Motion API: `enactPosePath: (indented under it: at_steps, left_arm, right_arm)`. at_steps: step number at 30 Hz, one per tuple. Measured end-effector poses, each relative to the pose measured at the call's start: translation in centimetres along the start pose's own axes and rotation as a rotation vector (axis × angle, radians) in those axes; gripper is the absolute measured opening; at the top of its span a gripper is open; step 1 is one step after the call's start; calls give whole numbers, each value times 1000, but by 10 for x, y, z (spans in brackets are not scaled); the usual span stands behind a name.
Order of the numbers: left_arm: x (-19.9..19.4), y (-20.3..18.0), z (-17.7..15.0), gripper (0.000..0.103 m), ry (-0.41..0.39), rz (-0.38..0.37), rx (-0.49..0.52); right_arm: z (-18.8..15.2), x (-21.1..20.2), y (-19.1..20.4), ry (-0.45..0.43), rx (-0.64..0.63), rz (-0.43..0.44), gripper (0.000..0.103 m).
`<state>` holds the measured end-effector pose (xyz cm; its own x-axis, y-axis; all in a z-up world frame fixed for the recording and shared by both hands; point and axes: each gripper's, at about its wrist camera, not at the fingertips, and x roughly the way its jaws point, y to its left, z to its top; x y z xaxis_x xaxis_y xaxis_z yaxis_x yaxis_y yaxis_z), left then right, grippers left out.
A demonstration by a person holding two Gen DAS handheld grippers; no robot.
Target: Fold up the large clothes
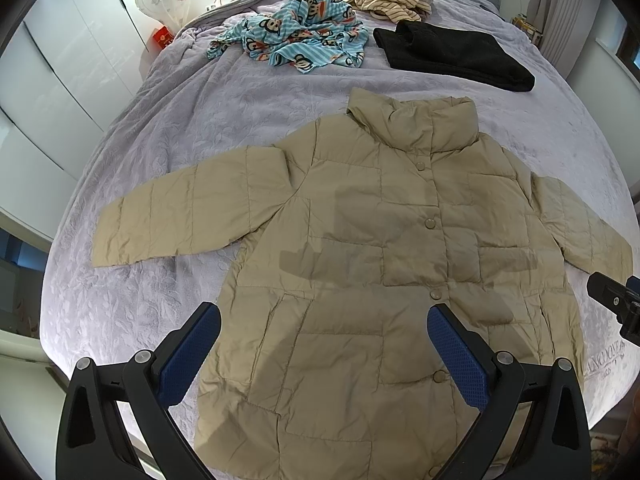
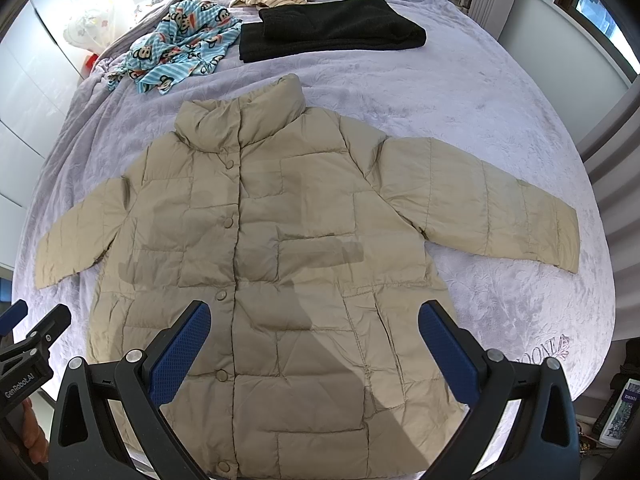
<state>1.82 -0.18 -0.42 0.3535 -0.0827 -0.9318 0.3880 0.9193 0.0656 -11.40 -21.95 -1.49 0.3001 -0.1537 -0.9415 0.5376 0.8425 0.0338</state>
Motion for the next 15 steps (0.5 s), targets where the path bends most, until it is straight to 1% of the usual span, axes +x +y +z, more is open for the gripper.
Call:
enactPosePath:
  at_steps: [15]
  left_arm:
    - [0,0,0,103,2,-1,2]
  right_arm:
    - [2,0,1,5,1,-1,103]
